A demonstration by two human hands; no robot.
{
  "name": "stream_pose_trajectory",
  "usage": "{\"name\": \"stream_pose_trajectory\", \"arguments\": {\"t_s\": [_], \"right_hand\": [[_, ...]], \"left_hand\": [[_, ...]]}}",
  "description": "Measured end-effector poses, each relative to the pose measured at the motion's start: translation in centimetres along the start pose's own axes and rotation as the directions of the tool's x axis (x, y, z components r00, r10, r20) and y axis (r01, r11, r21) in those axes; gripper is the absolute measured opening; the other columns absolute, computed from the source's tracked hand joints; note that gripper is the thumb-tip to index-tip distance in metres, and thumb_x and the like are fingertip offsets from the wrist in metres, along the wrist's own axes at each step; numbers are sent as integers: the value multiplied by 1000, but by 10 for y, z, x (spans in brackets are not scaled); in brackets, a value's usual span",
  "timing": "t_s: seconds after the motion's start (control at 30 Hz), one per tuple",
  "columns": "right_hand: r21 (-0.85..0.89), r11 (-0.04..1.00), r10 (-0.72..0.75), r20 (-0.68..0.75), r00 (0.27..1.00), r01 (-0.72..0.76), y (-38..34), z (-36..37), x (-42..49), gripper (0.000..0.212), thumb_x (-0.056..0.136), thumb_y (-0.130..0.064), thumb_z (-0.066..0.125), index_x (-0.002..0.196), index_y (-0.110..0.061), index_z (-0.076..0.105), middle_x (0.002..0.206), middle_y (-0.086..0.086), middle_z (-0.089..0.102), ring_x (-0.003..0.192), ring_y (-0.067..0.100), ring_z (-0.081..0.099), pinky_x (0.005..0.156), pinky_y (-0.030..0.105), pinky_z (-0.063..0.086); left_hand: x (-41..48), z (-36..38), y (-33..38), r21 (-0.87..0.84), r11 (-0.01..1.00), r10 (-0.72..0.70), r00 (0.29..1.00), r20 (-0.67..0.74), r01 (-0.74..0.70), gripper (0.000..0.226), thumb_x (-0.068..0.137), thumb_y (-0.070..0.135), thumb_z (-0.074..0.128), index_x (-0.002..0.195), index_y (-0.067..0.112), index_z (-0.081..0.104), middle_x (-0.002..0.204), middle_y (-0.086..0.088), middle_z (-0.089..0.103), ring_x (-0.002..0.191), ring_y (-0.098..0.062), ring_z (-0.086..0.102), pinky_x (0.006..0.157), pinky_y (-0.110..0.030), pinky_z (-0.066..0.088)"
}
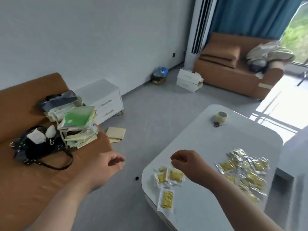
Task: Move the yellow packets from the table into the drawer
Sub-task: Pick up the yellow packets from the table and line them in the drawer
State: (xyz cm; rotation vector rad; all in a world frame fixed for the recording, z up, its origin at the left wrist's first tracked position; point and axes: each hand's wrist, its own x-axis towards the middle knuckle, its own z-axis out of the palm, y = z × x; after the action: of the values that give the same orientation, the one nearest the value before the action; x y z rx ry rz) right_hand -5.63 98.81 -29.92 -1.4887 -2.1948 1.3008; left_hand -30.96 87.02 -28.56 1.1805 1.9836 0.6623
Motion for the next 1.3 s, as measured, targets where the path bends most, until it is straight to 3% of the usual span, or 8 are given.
{"name": "stream_pose_trajectory", "arguments": {"t_s": [0.2,0.4,0.6,0.83,0.97,1.03,1.17,1.3], "right_hand": [[129,975,194,-117,974,-179,36,-12,36,13,90,-19,59,96,-19,70,81,-14,67,69,-2,57,62,12,41],[169,927,361,-163,918,-334,65,-10,63,14,88,-23,59,95,-23,71,90,-8,70,85,12,64,77,28,51],[291,830,539,-201,818,-475,107,15,85,20,89,-27,59,104,-20,71,100,-5,70,93,13,63,79,25,48],[400,679,717,-184,672,-616,182,84,123,22,90,-29,58,105,-19,71,103,-2,70,94,13,64,82,26,51],[450,625,758,-150,635,-638,239,143,148,19,89,-29,58,104,-22,68,98,-8,68,92,10,63,82,25,52],[451,599,775,-120,620,-662,270,172,161,25,88,-30,59,110,-21,67,103,-7,67,95,10,63,84,25,52],[444,569,797,-89,598,-692,318,227,175,32,87,-33,60,116,-21,64,106,-6,65,93,10,65,81,23,53],[460,527,823,-68,563,-715,345,267,177,34,85,-33,62,117,-22,64,104,-7,64,90,11,67,76,22,54]], "left_hand": [[100,9,30,100,989,87,975,206,-109,9,89,24,66,89,33,67,91,14,71,91,0,64,78,-18,46],[168,34,53,145,966,147,914,378,-216,15,91,23,64,86,37,61,95,18,66,93,5,59,71,-7,40],[247,84,56,204,925,140,788,600,-319,14,91,24,63,85,37,62,93,17,66,89,6,59,77,-16,46],[329,193,17,200,884,100,589,802,-423,7,91,23,63,89,29,66,93,11,67,90,-6,63,68,-10,44],[364,268,-34,210,855,83,524,847,-475,9,90,26,63,97,24,69,95,9,68,93,-10,65,80,-31,54],[380,307,-63,235,845,57,518,854,-480,12,90,26,64,100,22,68,96,10,67,93,-11,65,82,-35,55],[409,363,-111,252,797,94,524,846,-549,25,90,28,65,112,17,67,104,6,67,99,-10,63,82,-23,47],[424,405,-145,363,632,170,580,797,-685,48,85,41,66,125,15,60,125,-2,60,115,-20,57,93,-33,47]]}}
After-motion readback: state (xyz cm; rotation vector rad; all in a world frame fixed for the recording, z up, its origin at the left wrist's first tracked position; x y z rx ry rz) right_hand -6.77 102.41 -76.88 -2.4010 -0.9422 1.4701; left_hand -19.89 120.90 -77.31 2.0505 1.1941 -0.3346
